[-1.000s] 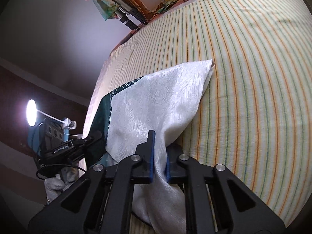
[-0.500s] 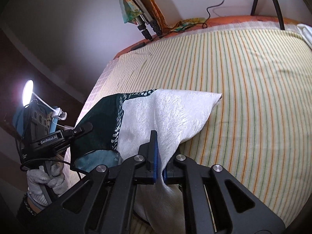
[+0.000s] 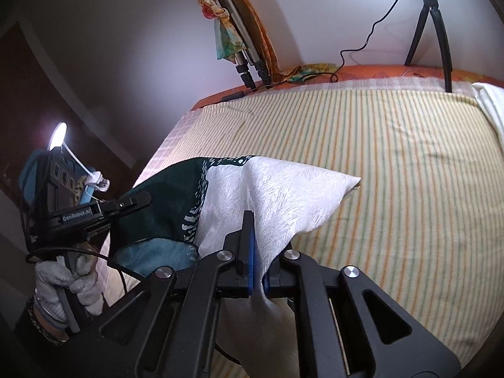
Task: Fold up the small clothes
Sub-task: 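Lift the folded bundle with both tools and carry it toward the pillow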
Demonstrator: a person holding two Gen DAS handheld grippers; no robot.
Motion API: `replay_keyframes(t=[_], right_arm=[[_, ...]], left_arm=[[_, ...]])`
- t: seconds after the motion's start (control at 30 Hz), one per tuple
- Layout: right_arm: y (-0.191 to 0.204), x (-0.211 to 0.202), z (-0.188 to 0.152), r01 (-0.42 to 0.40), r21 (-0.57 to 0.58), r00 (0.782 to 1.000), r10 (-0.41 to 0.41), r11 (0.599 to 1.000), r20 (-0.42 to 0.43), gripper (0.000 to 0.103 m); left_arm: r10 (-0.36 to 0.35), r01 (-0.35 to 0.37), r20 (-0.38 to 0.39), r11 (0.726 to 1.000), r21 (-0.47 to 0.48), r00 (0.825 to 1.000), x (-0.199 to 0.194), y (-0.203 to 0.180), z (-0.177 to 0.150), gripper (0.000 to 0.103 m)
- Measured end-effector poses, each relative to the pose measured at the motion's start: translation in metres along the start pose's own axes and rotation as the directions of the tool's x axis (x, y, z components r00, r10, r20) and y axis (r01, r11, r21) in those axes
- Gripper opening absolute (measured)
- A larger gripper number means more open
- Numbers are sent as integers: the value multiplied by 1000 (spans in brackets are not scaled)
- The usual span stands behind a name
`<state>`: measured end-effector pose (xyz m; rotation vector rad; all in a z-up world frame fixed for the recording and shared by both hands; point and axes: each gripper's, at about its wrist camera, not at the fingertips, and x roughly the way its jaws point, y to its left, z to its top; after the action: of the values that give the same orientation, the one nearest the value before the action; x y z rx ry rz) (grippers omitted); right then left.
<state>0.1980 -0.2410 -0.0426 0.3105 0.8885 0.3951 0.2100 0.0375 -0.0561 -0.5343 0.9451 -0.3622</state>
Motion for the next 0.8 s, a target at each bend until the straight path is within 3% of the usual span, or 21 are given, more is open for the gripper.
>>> replay_keyframes(t=[0.37,0.8], right_arm=[[-50,-55,14,96,-9,994,-95,995,61,5],[-153,-134,50,241,-9,961,-237,971,145,5]], left_arm=[[-51,54,-21,987,155,998,31,-85,0,0],[-122,134,-60,947,293,991,120,-214,3,0]])
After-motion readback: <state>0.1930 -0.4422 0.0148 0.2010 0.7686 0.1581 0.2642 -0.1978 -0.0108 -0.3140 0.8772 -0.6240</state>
